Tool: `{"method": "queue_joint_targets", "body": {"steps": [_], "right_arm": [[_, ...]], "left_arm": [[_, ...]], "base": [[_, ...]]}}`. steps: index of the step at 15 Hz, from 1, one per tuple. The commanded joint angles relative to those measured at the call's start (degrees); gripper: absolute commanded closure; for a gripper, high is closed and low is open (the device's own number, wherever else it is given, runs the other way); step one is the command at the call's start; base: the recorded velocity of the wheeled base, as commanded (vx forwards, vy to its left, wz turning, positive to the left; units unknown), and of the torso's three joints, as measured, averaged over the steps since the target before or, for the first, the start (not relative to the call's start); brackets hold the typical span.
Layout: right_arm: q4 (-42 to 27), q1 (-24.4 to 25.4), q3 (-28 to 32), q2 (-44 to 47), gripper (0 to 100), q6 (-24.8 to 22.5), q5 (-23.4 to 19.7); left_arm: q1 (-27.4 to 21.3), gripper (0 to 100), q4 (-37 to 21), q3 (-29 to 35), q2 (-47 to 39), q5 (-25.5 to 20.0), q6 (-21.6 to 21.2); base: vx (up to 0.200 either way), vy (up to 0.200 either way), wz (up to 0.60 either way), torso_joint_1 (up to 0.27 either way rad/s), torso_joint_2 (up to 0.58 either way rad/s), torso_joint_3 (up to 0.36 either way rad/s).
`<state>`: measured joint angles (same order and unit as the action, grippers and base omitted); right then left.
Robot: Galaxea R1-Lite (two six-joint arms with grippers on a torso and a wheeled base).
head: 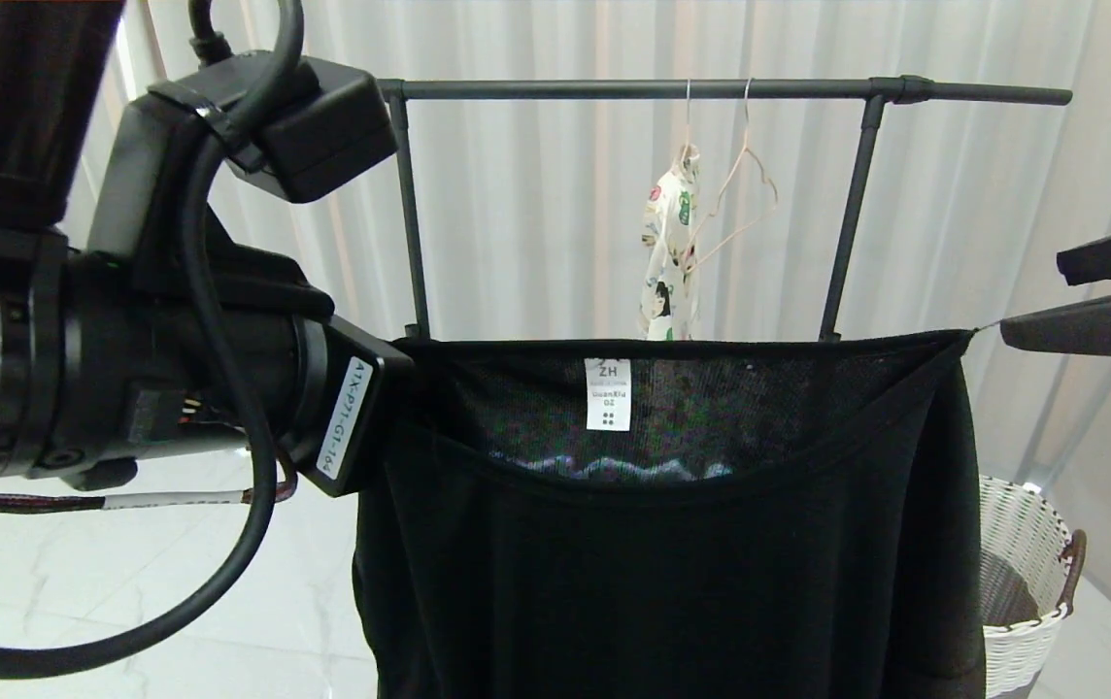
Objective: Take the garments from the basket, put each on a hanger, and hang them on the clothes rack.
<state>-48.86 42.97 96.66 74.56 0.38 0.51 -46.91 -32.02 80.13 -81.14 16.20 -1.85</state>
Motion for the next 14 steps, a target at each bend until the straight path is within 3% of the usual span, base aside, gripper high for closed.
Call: {"method": "queue_joint_targets", "body": {"steps": [1,3,6,7,11,14], "right_arm": [[-0.01,-1.84,-0.33,-1.34,0,0.06,-0.07],[-0.27,-5.97,-2.35,-1.52,0,-0.55,2.48],[0.17,-11.07,-10.61,-1.52,0,-1.61,18.30],[0.17,-11.59,-12.20,-1.87,0,-1.61,21.11],[0.17,-12.47,-14.92,-1.96,0,-1.43,27.96],[0.26,-13.00,-18.08,-3.72,0,-0.91,29.20]], "left_arm": [[0.77,100,-0.06,-1.64,0.19,0.85,0.01],[2.52,100,-0.06,-2.96,0.98,1.20,0.01],[5.51,100,-0.06,-9.55,4.94,1.64,-0.34],[5.51,100,0.03,-11.57,6.61,1.90,-0.43],[7.53,100,0.12,-14.21,9.25,2.96,-0.34],[10.79,100,0.21,-15.53,9.33,9.29,0.01]], "base": [[0.000,0.000,0.00,0.000,0.00,0.000],[0.000,0.000,0.00,0.000,0.00,0.000],[0.000,0.000,0.00,0.000,0.00,0.000],[0.000,0.000,0.00,0.000,0.00,0.000],[0.000,0.000,0.00,0.000,0.00,0.000],[0.000,0.000,0.00,0.000,0.00,0.000]]}}
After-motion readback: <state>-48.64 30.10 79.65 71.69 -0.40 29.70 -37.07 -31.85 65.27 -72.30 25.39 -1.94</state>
